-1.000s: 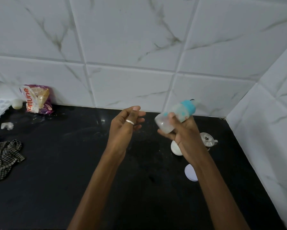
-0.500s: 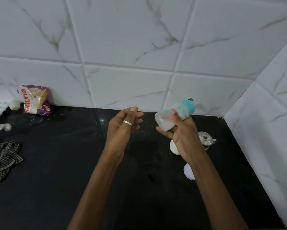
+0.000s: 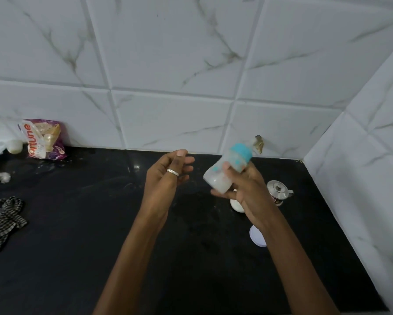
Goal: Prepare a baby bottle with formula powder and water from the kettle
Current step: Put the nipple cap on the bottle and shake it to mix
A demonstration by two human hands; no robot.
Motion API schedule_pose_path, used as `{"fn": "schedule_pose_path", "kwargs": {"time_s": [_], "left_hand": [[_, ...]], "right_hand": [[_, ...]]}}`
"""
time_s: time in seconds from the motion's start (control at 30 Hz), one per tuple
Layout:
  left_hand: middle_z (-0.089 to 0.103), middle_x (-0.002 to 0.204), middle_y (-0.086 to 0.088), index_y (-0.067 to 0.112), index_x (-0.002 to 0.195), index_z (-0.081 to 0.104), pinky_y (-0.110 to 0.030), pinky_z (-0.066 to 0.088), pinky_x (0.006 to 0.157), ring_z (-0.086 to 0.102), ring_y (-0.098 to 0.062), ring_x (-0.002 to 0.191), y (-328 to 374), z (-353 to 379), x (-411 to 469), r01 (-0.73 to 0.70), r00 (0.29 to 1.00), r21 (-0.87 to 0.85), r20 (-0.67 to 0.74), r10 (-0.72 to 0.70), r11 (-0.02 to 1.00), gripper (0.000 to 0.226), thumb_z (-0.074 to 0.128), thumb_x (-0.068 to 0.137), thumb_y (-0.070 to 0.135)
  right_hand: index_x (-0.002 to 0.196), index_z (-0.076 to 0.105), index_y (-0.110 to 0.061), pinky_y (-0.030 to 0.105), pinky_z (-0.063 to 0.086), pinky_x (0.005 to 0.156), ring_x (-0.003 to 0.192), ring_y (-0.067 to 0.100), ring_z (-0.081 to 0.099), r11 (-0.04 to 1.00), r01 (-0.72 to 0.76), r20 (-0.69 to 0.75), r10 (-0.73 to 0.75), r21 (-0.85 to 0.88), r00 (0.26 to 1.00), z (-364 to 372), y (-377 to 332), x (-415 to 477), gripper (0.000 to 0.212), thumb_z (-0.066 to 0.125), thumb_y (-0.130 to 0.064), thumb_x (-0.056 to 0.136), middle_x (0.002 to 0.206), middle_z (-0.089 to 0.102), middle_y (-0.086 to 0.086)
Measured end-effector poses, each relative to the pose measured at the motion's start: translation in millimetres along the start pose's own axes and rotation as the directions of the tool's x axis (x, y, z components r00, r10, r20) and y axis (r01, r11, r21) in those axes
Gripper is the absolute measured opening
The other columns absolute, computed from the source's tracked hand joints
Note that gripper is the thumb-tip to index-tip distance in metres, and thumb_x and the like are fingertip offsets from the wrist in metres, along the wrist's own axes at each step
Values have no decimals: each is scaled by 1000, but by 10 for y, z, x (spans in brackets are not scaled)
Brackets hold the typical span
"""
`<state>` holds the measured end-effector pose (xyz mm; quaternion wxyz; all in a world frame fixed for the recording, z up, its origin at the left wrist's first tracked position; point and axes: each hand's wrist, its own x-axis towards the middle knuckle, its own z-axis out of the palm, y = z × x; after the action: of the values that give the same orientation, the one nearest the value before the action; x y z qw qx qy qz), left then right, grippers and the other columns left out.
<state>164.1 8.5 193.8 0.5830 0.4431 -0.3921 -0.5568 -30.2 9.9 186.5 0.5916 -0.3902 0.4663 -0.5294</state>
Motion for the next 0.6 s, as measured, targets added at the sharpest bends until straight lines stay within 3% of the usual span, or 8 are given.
{"fn": "schedule_pose_path", "kwargs": {"time_s": [0.07,0.13,0.2,0.3,0.33,0.47,0.6], "left_hand": [[80,106,0,26,102,76,-33,55,84,72,-14,95,2,1,-5,0,1000,-2,-3,0,1000,16,61,103,31],[80,105,0,25,103,75,-33,56,85,72,-14,95,2,-2,-4,1,1000,-1,-3,-1,1000,16,60,103,31],[80,106,0,24,105,75,-32,56,84,72,-14,96,9,-2,2,0,1000,0,2,0,1000,17,61,102,32],[80,106,0,25,103,76,-31,57,83,72,-13,95,29,-13,7,-5,1000,-8,-5,5,1000,17,62,102,33],[80,106,0,24,103,76,-31,57,83,71,-13,94,36,-13,9,-5,1000,-12,-9,5,1000,17,62,101,34],[80,107,-1,22,108,74,-30,57,81,72,-14,95,48,-17,21,-10,1000,-6,-1,10,1000,27,64,93,42],[79,108,-1,23,107,75,-27,57,79,72,-15,95,60,-29,18,-23,1000,-12,-4,23,1000,29,65,92,45]], "right_hand": [[132,53,-20,49,64,77,112,25,73,999,12,-46,-10,52,999,-2,2,8,60,81,-39,82,124,66,10],[133,53,-21,48,64,77,111,24,73,994,-40,36,44,-98,998,0,6,-13,59,81,-37,83,125,65,11],[131,56,-20,49,64,76,111,26,73,993,-36,67,44,-113,997,-32,3,-12,56,79,-34,82,124,68,10],[132,54,-18,47,64,74,108,24,75,995,58,-113,-48,85,992,-15,-47,31,58,80,-39,85,120,69,8],[133,52,-19,46,64,73,107,22,75,995,69,-143,-58,75,988,1,-50,39,61,81,-41,85,119,68,7],[131,55,-22,47,64,74,109,22,74,991,-26,56,33,-129,998,15,14,-7,58,80,-38,81,122,68,9],[137,50,-18,47,64,76,113,27,72,998,6,-111,1,64,994,113,75,-6,69,82,-45,82,128,64,12]]}}
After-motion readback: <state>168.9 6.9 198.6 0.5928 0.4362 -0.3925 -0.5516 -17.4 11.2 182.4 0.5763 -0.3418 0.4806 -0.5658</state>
